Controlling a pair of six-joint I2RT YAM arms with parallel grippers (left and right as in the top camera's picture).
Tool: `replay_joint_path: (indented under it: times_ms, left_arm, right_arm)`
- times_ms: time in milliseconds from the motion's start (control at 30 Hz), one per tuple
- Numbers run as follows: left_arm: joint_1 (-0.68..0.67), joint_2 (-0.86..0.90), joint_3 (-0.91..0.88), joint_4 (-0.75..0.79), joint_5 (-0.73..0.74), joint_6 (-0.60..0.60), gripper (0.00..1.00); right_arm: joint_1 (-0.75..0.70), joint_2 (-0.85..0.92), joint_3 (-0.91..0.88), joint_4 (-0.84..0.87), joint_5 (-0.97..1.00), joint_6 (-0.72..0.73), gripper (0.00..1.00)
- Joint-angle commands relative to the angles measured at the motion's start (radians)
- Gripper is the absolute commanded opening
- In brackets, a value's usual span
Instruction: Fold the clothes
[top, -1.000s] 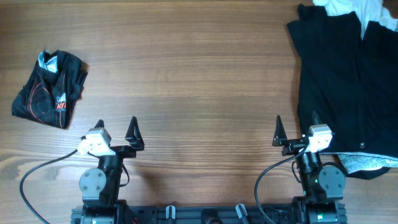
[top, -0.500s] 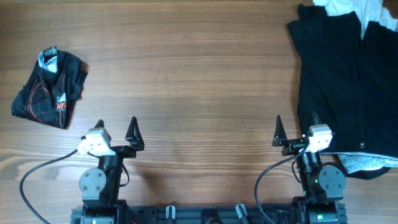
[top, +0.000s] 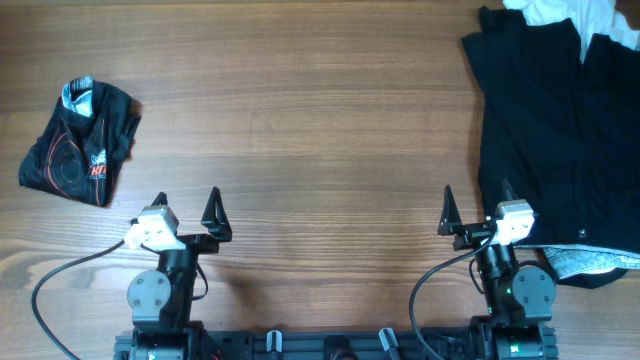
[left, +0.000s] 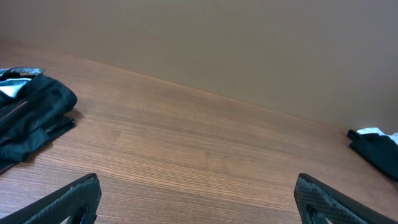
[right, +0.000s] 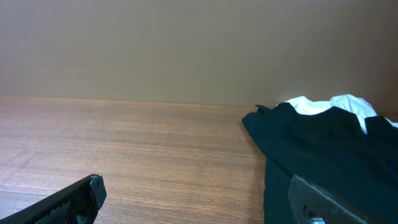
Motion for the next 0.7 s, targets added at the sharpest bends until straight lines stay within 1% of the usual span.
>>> replay_joint_path:
  times_ms: [0, 100, 133, 167, 233, 267, 300, 367, 400, 433, 467, 533, 600, 633, 667]
  left_arm:
    - [-0.004, -0.011, -0.012, 0.020, -0.012, 0.008, 1.00]
    - [-0.004, -0.008, -0.012, 0.083, 0.006, -0.003, 1.00]
    - [-0.004, -0.003, -0.007, 0.082, 0.030, -0.003, 1.00]
    - [-0.004, 0.016, 0.011, 0.082, 0.066, -0.003, 1.00]
    - [-0.004, 0.070, 0.051, 0.082, 0.066, -0.003, 1.00]
    - [-0.004, 0.119, 0.086, 0.082, 0.066, -0.003, 1.00]
    - [-0.004, 0.185, 0.127, 0.082, 0.066, -0.003, 1.00]
    - [-0.004, 0.359, 0.235, 0.069, 0.077, -0.003, 1.00]
    - [-0.004, 0.441, 0.293, 0.043, 0.084, -0.003, 1.00]
    - [-0.004, 0.558, 0.385, -0.015, 0.099, -0.003, 1.00]
    - [-0.004, 0.637, 0.453, -0.065, 0.108, -0.002, 1.00]
    - [-0.004, 0.800, 0.610, -0.198, 0.118, -0.002, 1.00]
    - [-0.004, 0.956, 0.774, -0.367, 0.118, -0.002, 1.00]
    - [-0.004, 1.027, 0.840, -0.432, 0.117, -0.002, 1.00]
    - [-0.003, 1.071, 0.877, -0.461, 0.114, -0.002, 1.00]
  right_arm:
    - [-0.002, -0.018, 0.000, 0.013, -0.011, 0.064, 1.00]
    - [-0.002, 0.003, 0.030, 0.012, 0.004, 0.087, 1.00]
    - [-0.002, 0.019, 0.051, 0.010, 0.008, 0.087, 1.00]
    - [-0.002, 0.059, 0.092, 0.001, 0.019, 0.086, 1.00]
    - [-0.002, 0.147, 0.161, -0.007, 0.019, 0.086, 1.00]
    - [-0.003, 0.211, 0.210, -0.019, 0.020, 0.086, 1.00]
    - [-0.003, 0.324, 0.296, -0.054, 0.019, 0.084, 1.00]
    - [-0.003, 0.511, 0.450, -0.159, 0.020, 0.083, 1.00]
    - [-0.003, 0.609, 0.534, -0.227, 0.020, 0.083, 1.00]
    - [-0.003, 0.689, 0.602, -0.284, 0.019, 0.083, 1.00]
    - [-0.004, 0.763, 0.663, -0.342, 0.019, 0.083, 1.00]
    - [-0.020, 0.932, 0.803, -0.504, 0.019, 0.084, 1.00]
    - [-0.046, 1.081, 0.909, -0.634, 0.019, 0.083, 1.00]
    - [-0.054, 1.155, 0.945, -0.649, 0.008, 0.097, 1.00]
    - [-0.054, 1.197, 0.950, -0.647, -0.017, 0.126, 1.00]
